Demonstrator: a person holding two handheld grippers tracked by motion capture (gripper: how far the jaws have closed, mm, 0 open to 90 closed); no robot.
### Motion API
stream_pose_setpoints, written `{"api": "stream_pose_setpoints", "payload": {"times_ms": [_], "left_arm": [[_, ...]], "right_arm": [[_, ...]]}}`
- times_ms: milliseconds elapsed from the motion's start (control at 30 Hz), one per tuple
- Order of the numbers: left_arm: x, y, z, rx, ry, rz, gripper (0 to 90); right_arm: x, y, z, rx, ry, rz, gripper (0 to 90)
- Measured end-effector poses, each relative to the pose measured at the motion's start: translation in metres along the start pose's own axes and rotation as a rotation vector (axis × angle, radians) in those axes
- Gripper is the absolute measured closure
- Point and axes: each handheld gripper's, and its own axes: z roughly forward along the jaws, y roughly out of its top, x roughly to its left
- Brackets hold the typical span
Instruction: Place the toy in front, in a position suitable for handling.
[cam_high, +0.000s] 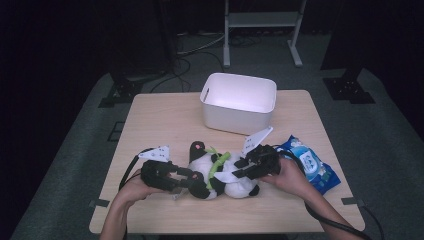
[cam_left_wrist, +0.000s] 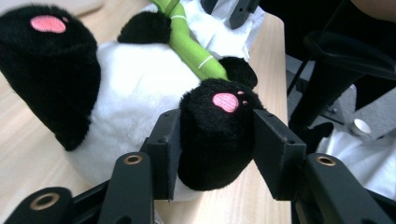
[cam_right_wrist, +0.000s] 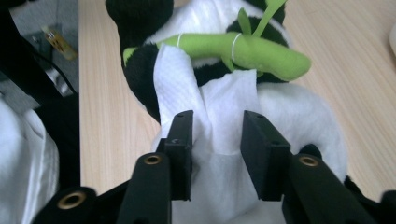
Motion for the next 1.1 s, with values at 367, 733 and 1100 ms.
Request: {"api": "stream_pose_setpoints", "payload": {"times_ms": [367,733,1100], "left_arm": [[-0.006,0.008,-0.006,-0.014,0.063,0.016,39.3],[-0.004,0.004,0.008,0.029,0.052,0.004,31.1],[-0.003,0.001,0.016,0.046,0.067,-0.006,30.1]], "right_arm": [[0.011,-0.013,0.006,0.002,0.023,-0.025,81.8],[0.024,0.009,0.005,-0.016,0.048,-0.068,86.0],[0.024,0.039,0.034,0.007,0.052,-0.131,86.0]]}}
